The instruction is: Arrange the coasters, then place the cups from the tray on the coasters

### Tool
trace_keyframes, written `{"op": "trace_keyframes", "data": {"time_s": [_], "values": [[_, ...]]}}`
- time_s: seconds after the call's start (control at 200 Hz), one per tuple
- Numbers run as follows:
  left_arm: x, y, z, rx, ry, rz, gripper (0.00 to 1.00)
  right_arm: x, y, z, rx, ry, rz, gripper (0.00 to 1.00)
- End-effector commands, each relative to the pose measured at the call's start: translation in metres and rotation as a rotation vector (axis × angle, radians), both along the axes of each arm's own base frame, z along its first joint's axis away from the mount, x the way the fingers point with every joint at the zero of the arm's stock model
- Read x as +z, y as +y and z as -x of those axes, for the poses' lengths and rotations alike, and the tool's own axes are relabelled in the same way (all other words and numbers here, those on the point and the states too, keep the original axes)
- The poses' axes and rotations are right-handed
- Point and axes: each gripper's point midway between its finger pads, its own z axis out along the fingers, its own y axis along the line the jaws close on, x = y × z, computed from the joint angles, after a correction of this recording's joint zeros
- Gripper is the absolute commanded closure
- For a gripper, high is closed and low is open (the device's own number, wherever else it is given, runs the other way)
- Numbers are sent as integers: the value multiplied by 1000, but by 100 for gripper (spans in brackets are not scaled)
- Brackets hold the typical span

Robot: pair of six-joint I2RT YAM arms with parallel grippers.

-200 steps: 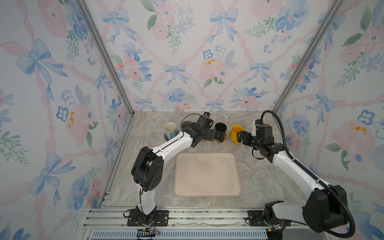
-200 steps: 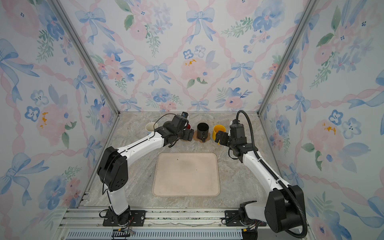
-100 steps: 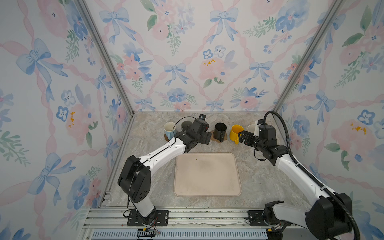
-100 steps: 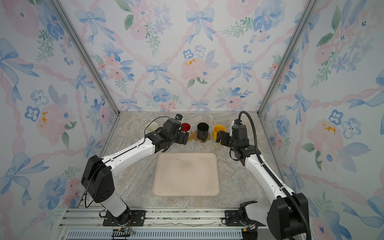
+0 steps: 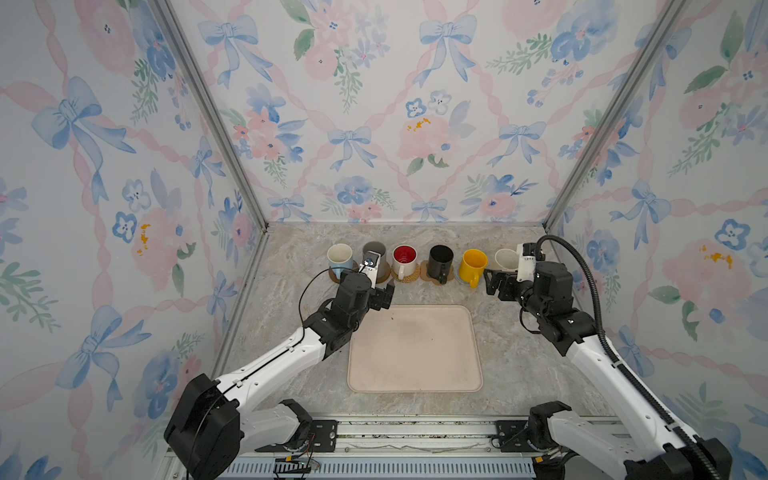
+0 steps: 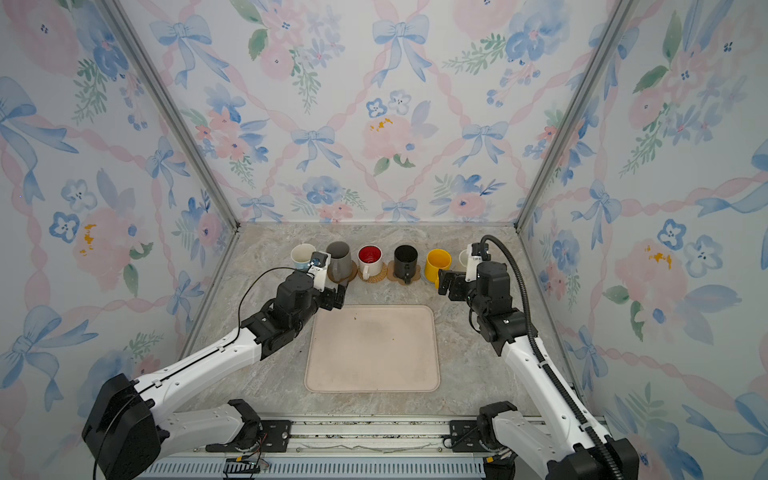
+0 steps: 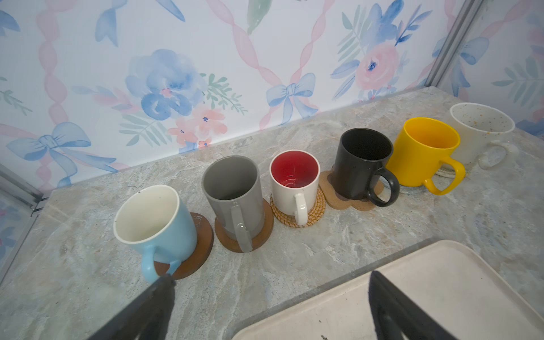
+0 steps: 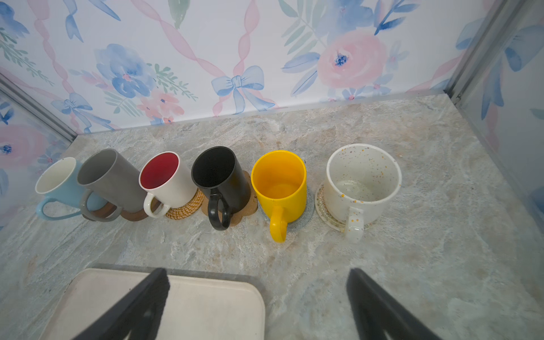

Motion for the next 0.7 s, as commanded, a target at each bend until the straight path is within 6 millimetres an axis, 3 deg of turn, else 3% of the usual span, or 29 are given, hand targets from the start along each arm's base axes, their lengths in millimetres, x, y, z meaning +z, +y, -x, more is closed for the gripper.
{"op": "trace_keyframes", "data": {"time_s": [0.0,0.355,0.51,0.695], "values": [[-3,25,-1,61,-62,-41,2,-5,-6,2,15,-73,88,3],[-31,115,10,269,-184,49,2,-52,-46,-3,-71,-94,165,3],[-50,140,11,317,-181,61,2,-66,-61,-8,-105,-152,126,3],[-65,162,7,390,-200,-8,2,-96,-69,-18,-107,-102,119,3]]}}
